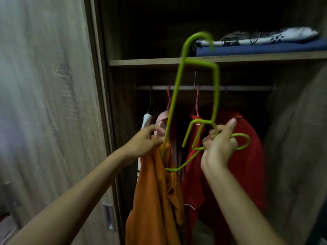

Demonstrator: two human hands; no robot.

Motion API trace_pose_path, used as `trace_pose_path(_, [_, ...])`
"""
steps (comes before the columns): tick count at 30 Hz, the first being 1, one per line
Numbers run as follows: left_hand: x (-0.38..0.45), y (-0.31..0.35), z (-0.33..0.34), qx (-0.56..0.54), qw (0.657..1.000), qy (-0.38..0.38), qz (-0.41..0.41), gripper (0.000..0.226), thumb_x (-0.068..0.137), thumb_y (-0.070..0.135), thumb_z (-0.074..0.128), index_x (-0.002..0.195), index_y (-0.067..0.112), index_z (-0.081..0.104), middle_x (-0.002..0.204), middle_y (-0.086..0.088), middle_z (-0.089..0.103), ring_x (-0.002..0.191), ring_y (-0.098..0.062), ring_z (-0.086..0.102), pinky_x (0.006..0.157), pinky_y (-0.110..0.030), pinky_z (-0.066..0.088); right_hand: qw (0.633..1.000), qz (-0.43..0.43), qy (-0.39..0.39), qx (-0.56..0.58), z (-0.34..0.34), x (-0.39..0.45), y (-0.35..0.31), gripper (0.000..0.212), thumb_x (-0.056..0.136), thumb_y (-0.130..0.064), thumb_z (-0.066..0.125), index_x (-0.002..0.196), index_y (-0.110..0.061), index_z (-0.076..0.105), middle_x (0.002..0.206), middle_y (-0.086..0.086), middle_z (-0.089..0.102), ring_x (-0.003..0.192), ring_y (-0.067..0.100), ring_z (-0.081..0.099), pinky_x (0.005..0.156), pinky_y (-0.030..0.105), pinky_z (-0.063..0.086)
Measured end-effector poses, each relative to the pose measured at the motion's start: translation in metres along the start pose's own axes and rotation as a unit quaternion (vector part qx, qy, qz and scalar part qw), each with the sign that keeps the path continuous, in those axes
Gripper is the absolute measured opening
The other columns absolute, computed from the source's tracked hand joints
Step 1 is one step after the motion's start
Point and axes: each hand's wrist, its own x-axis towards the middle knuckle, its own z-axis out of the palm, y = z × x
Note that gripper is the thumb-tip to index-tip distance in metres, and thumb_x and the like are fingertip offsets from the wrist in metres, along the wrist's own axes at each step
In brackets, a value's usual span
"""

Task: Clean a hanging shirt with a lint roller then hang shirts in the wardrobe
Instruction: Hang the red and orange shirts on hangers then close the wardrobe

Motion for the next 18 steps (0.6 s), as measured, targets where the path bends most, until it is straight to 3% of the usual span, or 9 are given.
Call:
trace_pose_path(3, [0.000, 0.010, -0.002, -0.084, 0.996, 0.028, 0.003, 0.022, 0.092, 0.015, 0.061, 0.114, 0.014, 0.060, 0.086, -0.006, 0.060, 0.078, -0.012, 0.059, 0.075, -0.030, 0.051, 0.995, -0.046, -0.018, -0.085, -0.012, -0.010, 0.035, 0.052, 0.098, -0.044, 0.044, 0.054, -0.016, 0.046, 0.042, 0.000, 0.041, 0.034, 0.011, 0.038, 0.038, 0.022, 0.031])
trace_pose_path(9, [-0.019, 0.008, -0.019, -0.121, 0.990, 0.042, -0.052, 0.028, 0.093, 0.013, 0.058, 0.120, 0.014, 0.055, 0.096, -0.019, 0.069, 0.083, -0.027, 0.068, 0.065, -0.029, 0.058, 0.958, -0.133, -0.060, -0.245, -0.037, 0.012, 0.047, 0.053, 0.097, -0.044, 0.045, 0.051, -0.019, 0.051, 0.036, -0.008, 0.045, 0.036, 0.008, 0.045, 0.044, 0.024, 0.037])
trace_pose_path(13, [-0.023, 0.002, -0.012, -0.103, 0.992, 0.049, -0.052, 0.026, 0.092, 0.019, 0.059, 0.118, 0.022, 0.057, 0.094, -0.006, 0.071, 0.073, -0.009, 0.071, 0.064, -0.020, 0.057, 0.994, -0.060, -0.031, -0.089, -0.014, 0.011, 0.014, 0.052, 0.097, -0.047, 0.045, 0.055, -0.017, 0.045, 0.047, 0.002, 0.040, 0.037, 0.012, 0.037, 0.039, 0.024, 0.028])
trace_pose_path(15, [-0.021, 0.005, -0.001, -0.143, 0.988, 0.033, -0.056, 0.027, 0.092, 0.016, 0.060, 0.119, 0.019, 0.058, 0.097, -0.012, 0.071, 0.077, -0.017, 0.070, 0.068, -0.025, 0.058, 1.000, -0.024, -0.018, -0.005, 0.003, 0.001, 0.001, 0.050, 0.097, -0.046, 0.045, 0.058, -0.016, 0.045, 0.047, 0.000, 0.041, 0.035, 0.009, 0.034, 0.036, 0.020, 0.024])
trace_pose_path(18, [-0.017, 0.009, 0.008, -0.141, 0.987, 0.054, -0.049, 0.028, 0.092, 0.013, 0.060, 0.120, 0.011, 0.058, 0.099, -0.019, 0.061, 0.084, -0.027, 0.058, 0.073, -0.034, 0.052, 0.999, -0.034, -0.028, -0.005, 0.012, -0.023, 0.003, 0.052, 0.097, -0.047, 0.044, 0.054, -0.018, 0.044, 0.047, -0.001, 0.041, 0.037, 0.010, 0.035, 0.036, 0.020, 0.026])
